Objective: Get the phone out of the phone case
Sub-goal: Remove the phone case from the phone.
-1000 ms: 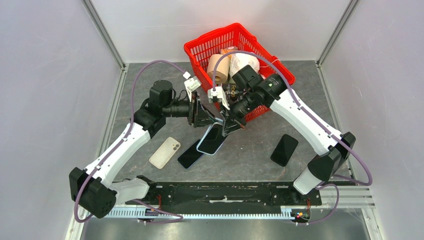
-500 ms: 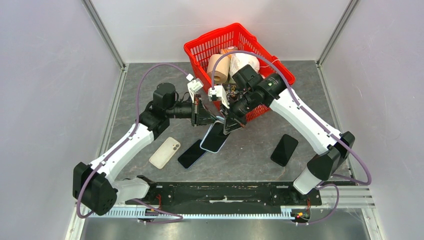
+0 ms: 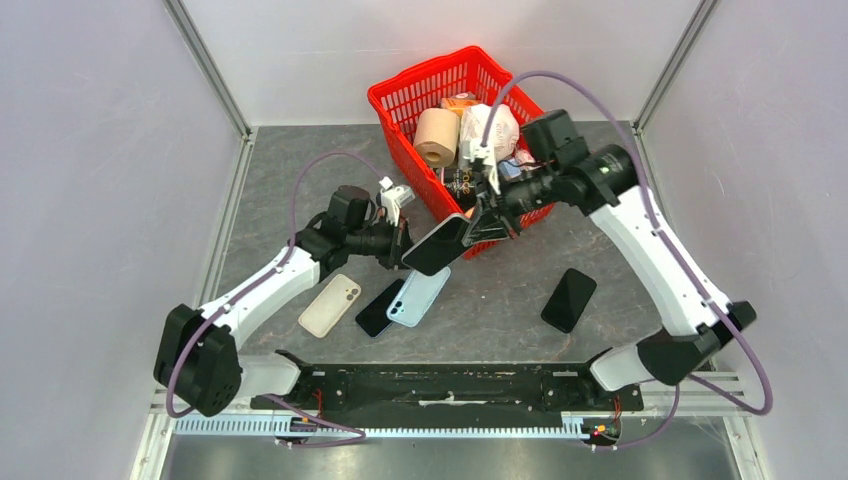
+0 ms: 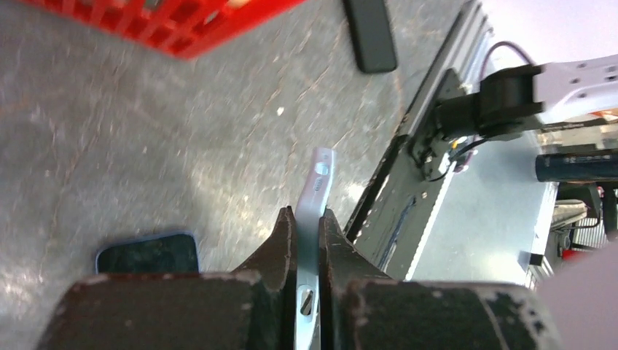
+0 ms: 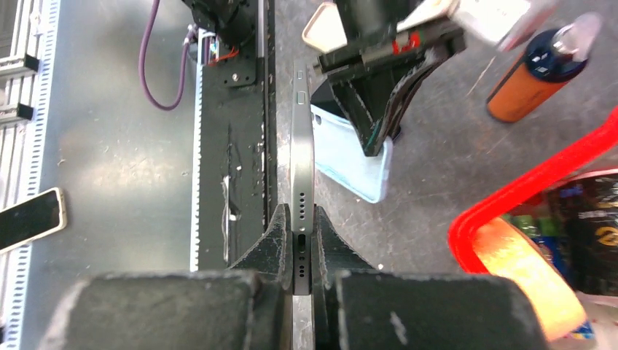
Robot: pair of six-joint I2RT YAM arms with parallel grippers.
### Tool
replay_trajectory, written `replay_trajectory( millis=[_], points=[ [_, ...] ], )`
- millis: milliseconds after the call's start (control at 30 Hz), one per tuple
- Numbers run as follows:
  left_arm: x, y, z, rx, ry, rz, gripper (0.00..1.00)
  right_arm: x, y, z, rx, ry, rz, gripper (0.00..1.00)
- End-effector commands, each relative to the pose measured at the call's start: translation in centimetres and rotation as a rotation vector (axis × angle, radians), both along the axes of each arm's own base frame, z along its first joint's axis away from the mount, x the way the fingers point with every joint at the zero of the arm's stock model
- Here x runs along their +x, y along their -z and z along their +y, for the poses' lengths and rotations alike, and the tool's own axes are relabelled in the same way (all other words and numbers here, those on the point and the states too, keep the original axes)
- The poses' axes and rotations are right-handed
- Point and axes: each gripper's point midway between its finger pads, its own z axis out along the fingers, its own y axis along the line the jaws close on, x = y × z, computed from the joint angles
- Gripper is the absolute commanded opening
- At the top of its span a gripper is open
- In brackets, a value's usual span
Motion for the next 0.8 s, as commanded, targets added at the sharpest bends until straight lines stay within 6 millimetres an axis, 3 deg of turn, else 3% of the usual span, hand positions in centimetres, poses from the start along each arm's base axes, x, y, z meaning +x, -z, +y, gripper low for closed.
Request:
replay_trajectory(
  millis=[0,367,567,767],
  points=[
    [-0.2,2.4,0.4,0.039,-0.027,0.039,0.02,-1.1,-3.7,-0.6,0.141,-0.023,-0.076,0.00],
    [0.5,5.0,-2.6,-0.017,-0.053,0.208,0.02,-0.3,-2.9,-3.3,0.141,0.077,-0.090,0.00],
    [0.9,7.2,-5.3,-0.019,-0.042,0.240,0.02,-1.4,-0.5,-5.6,0.070,0.110,-0.076,0.00],
    [1.9,9.0,-6.9,-0.041,-0.076,0.244,0.02,-2.8,3.0,-7.4,-0.018,0.144,0.053,0.00]
  ],
)
